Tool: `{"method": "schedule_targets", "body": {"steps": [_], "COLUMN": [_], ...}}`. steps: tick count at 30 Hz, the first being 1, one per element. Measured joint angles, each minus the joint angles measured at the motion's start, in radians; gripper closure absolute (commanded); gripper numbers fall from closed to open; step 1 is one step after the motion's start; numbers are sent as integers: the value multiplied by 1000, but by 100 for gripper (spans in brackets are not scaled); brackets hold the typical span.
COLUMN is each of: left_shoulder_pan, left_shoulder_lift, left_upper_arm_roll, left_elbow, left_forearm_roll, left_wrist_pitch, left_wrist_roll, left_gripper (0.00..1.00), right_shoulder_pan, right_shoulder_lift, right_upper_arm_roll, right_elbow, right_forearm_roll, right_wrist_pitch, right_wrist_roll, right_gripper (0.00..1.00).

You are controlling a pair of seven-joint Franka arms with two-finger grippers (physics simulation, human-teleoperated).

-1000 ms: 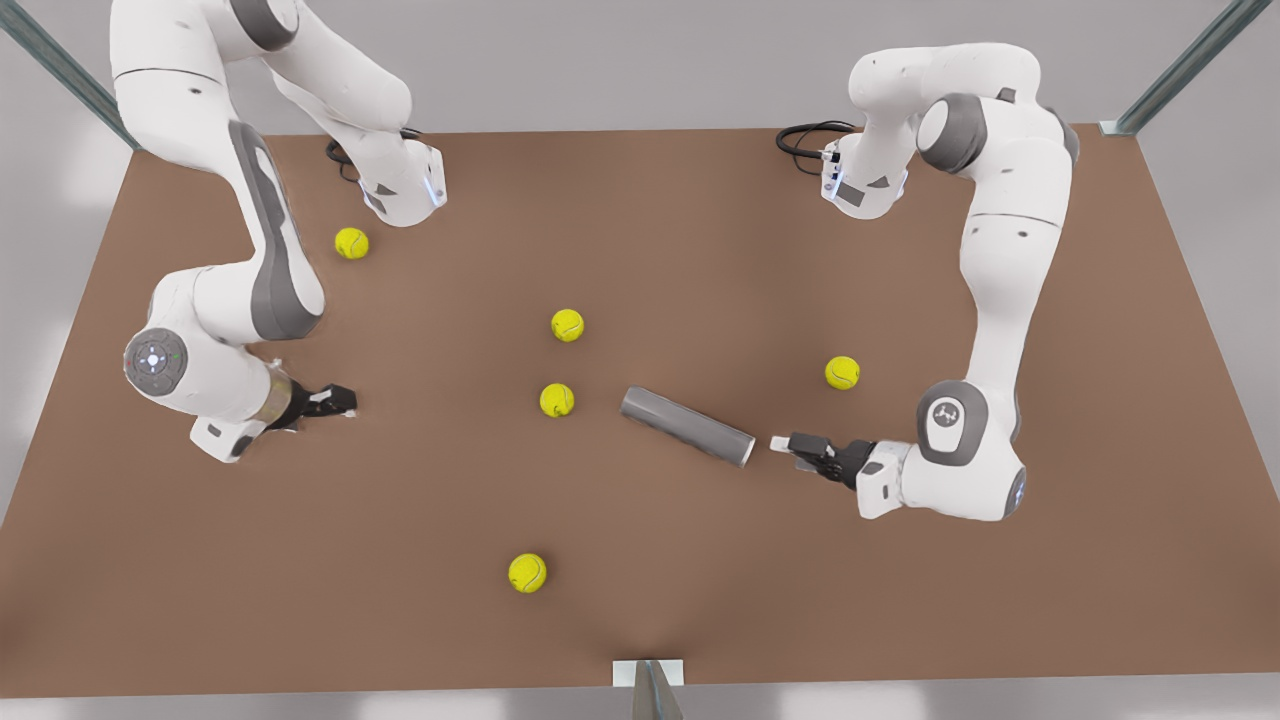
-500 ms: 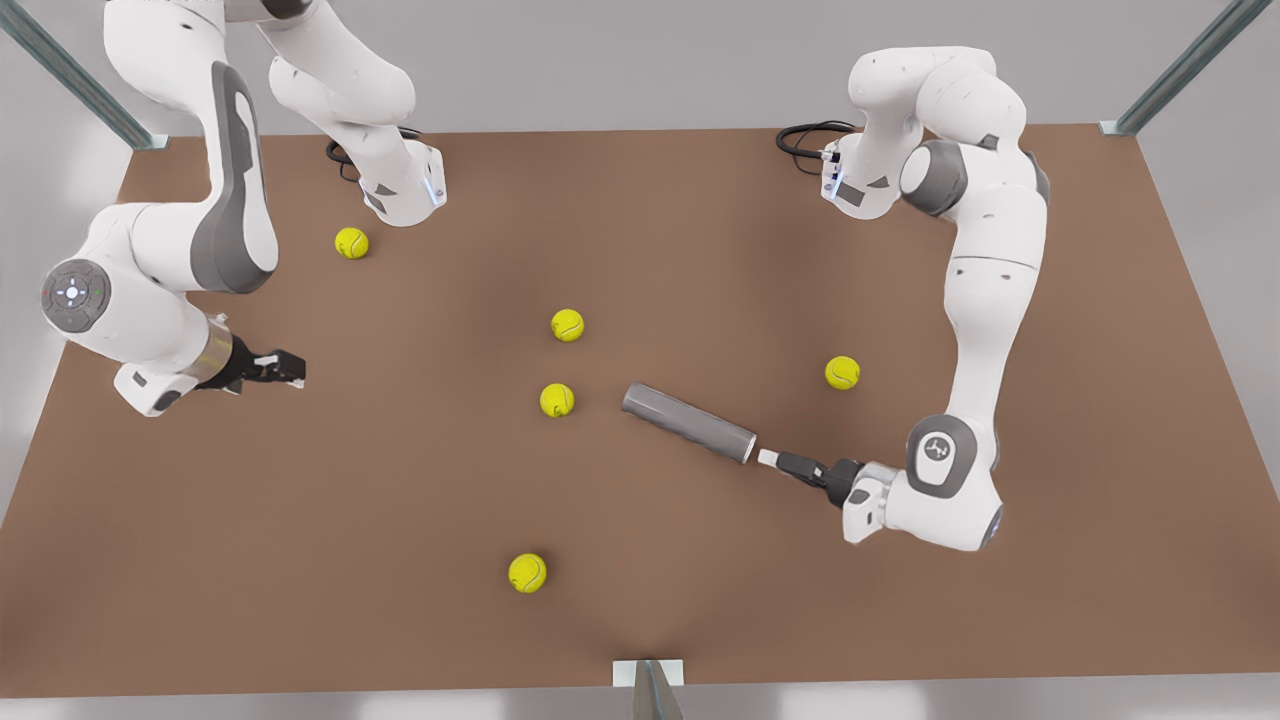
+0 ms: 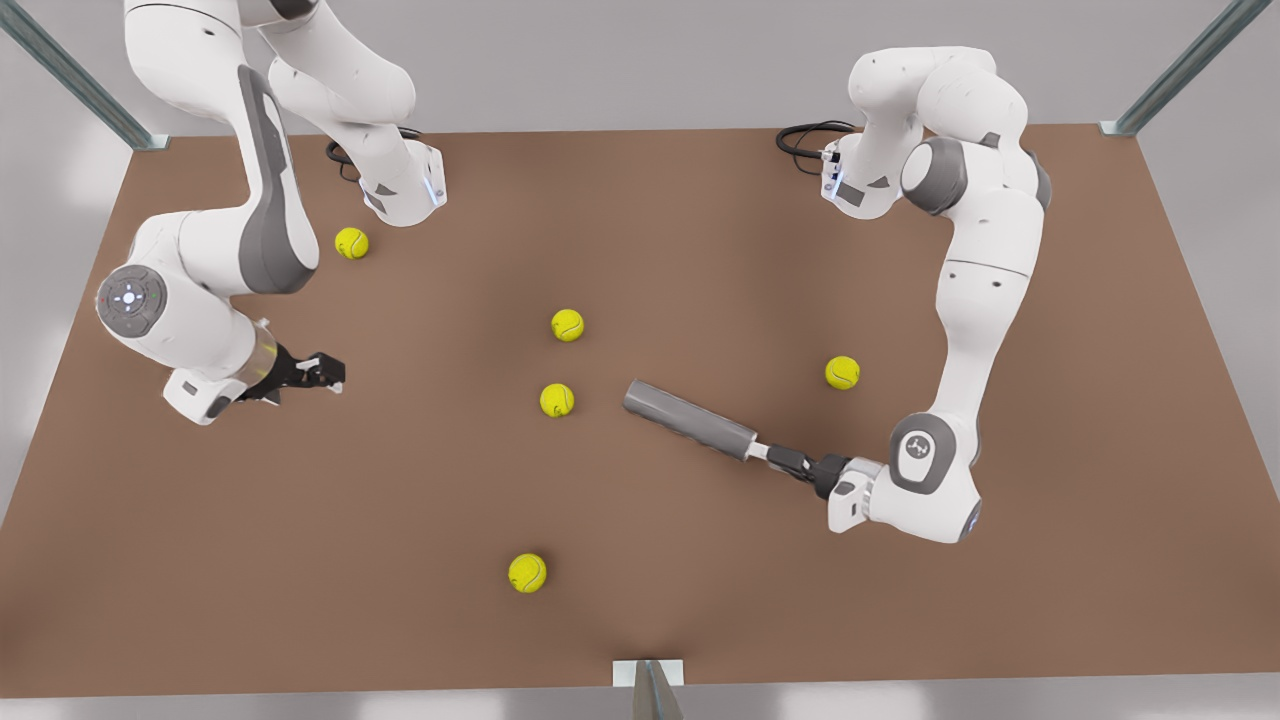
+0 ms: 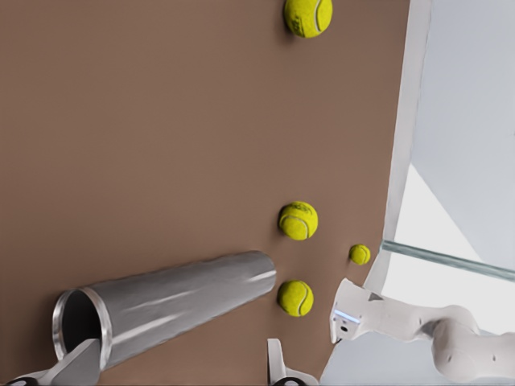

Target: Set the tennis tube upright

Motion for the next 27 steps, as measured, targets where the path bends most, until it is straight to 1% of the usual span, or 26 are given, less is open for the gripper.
{"method": "schedule_targets", "body": {"steps": [4,12,16,18,22,24,27], "left_shoulder_pan": [1,-6,-5,-9,-25,-27,-28], "left_shoulder_lift": [15,39,39,38,39,39,35], "left_upper_arm_roll": [9,11,12,11,11,11,3], "left_elbow": [-7,-13,-15,-22,-48,-56,-77], "left_forearm_roll": [4,35,34,31,28,28,26], "left_wrist_pitch": [-2,8,7,8,71,87,86], "left_wrist_roll": [66,73,93,91,95,97,100], "left_gripper": [1,1,1,1,1,1,1], "right_shoulder_pan": [-3,-7,9,2,9,39,14], "right_shoulder_lift": [0,0,-3,16,5,13,-14], "right_upper_arm_roll": [14,21,23,23,24,27,29], "right_elbow": [-2,-4,34,52,44,45,51], "right_forearm_roll": [0,0,-11,-33,-91,-95,-73], "right_wrist_pitch": [0,2,57,141,122,94,48], "right_wrist_roll": [9,9,11,14,79,138,201], "right_gripper": [0,0,0,0,0,0,0]}}
